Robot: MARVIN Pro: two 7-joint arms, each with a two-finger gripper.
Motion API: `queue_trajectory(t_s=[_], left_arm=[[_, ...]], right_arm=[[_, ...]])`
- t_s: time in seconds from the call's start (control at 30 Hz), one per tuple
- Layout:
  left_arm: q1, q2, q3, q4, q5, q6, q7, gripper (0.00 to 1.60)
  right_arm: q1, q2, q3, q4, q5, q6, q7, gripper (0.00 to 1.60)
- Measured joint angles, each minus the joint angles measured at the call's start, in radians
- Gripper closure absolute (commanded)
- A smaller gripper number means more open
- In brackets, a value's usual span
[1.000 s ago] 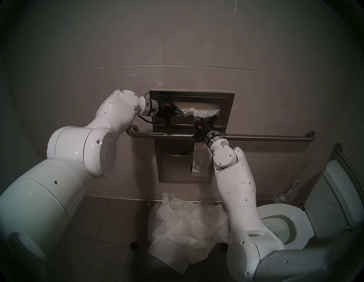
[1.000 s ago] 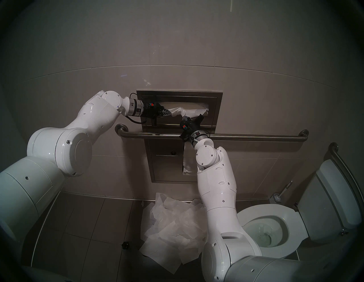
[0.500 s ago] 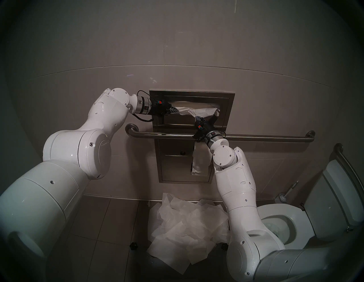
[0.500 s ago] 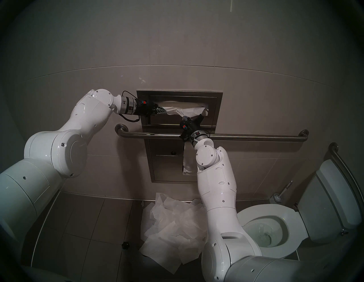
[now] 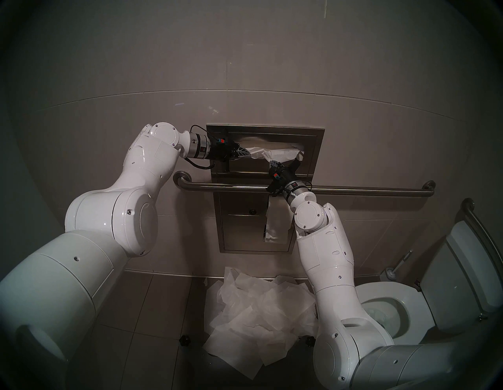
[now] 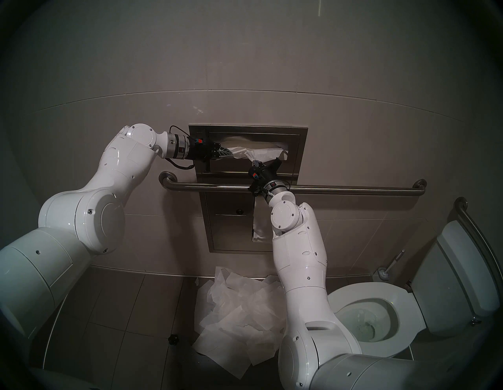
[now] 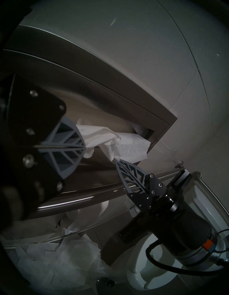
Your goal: Take out a toilet seat cover
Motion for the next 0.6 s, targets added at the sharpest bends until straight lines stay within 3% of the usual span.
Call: queue_trajectory(t_s=[0.6], left_arm=[[0.055,-0.023,-0.019,-0.125,-0.002,0.056,-0.057,1.60]], right_arm=[[0.064,0.002,0.002,0.028,-0.045,0.025,-0.026,1.60]])
